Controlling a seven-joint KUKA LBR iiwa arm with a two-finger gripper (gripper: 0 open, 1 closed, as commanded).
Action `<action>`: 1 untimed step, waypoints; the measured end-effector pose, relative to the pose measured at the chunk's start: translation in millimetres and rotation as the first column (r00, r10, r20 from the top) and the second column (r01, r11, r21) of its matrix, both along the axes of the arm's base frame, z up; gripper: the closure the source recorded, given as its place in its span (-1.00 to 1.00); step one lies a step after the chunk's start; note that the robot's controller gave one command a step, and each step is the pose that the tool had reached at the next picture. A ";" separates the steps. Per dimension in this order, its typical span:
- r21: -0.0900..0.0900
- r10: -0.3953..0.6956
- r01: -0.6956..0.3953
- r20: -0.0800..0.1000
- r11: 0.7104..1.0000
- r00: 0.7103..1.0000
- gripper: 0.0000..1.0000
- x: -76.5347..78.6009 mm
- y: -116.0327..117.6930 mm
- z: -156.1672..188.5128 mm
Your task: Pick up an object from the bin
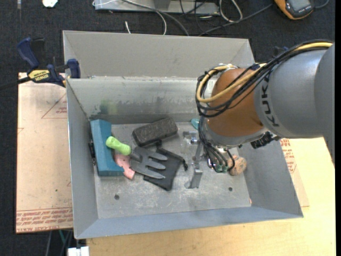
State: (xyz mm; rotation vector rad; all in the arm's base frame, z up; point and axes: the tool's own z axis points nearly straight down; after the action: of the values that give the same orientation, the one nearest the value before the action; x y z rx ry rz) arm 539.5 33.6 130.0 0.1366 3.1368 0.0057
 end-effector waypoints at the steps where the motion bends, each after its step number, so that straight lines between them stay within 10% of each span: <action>1: -0.005 -0.113 0.113 0.002 0.994 0.994 -1.00 25.0 5.3 -62.4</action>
Offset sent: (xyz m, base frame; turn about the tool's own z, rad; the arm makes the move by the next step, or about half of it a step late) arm 0.0321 0.0428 -0.0600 0.0840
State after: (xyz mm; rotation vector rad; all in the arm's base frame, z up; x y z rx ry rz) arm 564.5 38.9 67.6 0.3139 3.1223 -0.0026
